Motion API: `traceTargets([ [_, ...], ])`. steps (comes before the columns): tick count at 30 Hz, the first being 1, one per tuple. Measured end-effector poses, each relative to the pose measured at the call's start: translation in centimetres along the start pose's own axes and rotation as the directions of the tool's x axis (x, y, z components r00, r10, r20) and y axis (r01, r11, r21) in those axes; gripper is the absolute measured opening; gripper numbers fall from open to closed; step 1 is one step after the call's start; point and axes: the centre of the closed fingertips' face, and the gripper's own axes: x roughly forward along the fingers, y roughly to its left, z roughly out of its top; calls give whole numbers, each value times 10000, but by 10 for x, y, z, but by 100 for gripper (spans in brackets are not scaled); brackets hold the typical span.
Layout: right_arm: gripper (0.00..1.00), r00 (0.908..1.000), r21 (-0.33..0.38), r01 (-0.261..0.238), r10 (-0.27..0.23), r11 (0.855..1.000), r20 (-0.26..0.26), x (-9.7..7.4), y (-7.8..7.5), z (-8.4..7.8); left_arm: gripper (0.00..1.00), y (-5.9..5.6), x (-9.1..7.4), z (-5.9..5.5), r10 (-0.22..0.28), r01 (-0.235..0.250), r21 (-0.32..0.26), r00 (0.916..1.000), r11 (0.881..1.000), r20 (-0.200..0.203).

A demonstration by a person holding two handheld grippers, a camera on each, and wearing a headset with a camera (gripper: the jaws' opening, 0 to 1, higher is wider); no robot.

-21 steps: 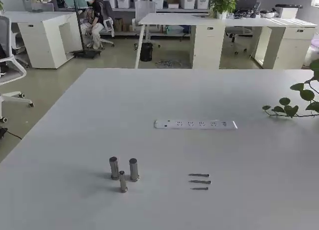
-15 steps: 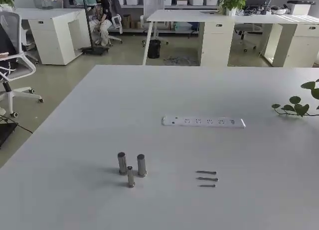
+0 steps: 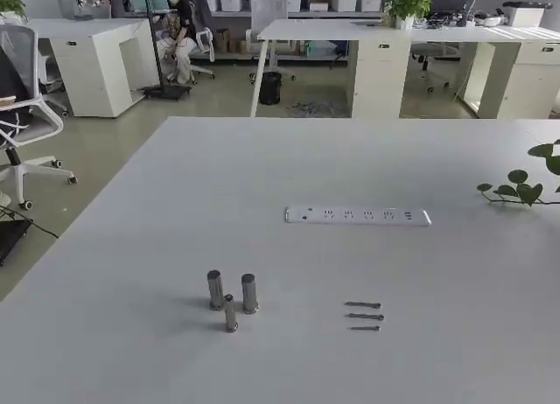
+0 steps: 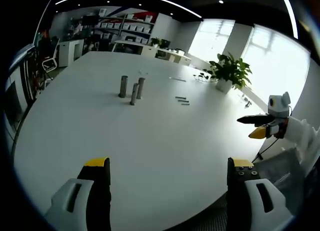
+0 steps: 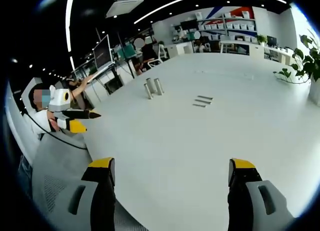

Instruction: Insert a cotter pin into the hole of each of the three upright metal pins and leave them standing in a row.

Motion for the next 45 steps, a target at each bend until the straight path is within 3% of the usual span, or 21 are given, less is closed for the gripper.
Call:
traceTargets([
  [18,91,9999,140,138,-137,9998,-68,-3,1,-5,99,5,2,-2,143,-143,-179,9999,9997,4],
  [25,93,9993,194,356,-354,9992,-95,-5,-5,-7,99,1,3,1,-17,26,-403,9997,9992,234],
  [30,93,9994,265,336,-334,9991,-74,-5,-5,-7,99,-1,3,-1,-103,109,-519,9999,9986,121],
  [42,93,9995,159,317,-316,9994,-75,-5,-4,-3,99,-5,5,-1,-313,315,-310,9995,9990,57],
  [45,92,9994,181,333,-331,9993,-86,-5,-4,-4,99,-1,6,4,-90,92,-108,9996,9999,268],
])
